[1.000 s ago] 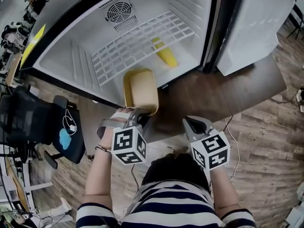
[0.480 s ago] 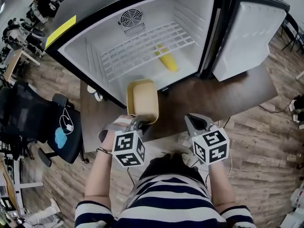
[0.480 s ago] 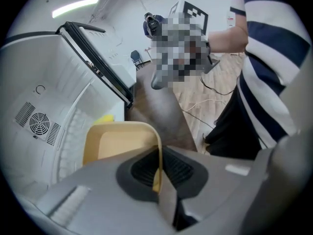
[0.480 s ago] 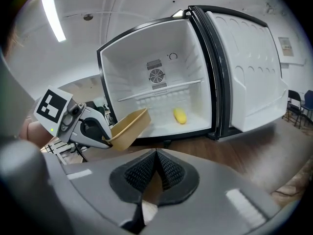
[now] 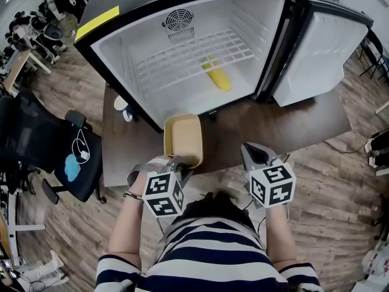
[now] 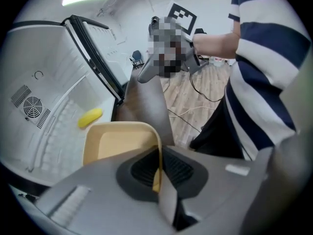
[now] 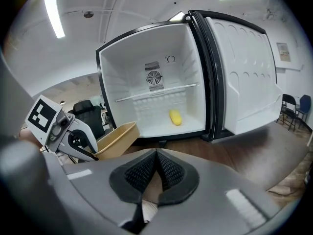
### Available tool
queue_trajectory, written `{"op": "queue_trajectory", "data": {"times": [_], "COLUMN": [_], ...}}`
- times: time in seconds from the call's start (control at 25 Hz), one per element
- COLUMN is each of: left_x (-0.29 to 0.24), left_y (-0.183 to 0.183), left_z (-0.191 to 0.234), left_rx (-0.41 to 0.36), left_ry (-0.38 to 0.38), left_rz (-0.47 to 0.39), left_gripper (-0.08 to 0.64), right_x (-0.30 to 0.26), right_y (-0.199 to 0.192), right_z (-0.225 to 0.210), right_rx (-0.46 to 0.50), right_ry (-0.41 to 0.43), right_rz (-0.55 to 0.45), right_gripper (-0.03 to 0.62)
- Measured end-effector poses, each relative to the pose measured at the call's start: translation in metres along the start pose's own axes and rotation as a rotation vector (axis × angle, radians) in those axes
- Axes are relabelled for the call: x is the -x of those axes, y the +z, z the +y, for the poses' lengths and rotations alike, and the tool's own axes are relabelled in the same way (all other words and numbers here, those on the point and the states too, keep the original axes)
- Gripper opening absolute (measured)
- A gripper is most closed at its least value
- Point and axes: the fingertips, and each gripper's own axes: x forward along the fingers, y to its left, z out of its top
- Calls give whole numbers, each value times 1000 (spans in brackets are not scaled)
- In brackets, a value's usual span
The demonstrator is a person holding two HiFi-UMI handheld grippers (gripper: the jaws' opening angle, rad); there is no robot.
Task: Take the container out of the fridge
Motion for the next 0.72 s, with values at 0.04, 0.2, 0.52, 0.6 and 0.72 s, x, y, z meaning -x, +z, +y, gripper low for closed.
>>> {"op": "queue_trajectory", "data": {"times": [0.04,0.2,0.52,0.6,0.72], "left_x": [0,2,-1,-2,-2], "left_y": [-1,-4,-16,-18,-21], "left_z": [-4,-17,-35,-39,-43], "left_rx": [-4,-2,28,28,30], "left_ry": [-9,-42,-100,-113,-124], "left_rz": [1,2,18,26,32], "left_gripper": [0,0,0,0,0], "right_x": [1,3,4,5,6], "right_y": [-1,-7,-10,-11,-11], "right_z": [0,3,3,4,7], "right_rx": [0,-6,8,8,14], "right_ry": [-3,-11,-26,-27,-27], "right_rz": [1,5,15,15,13], "right_gripper": [-8,-8,-9,-9,-9]}}
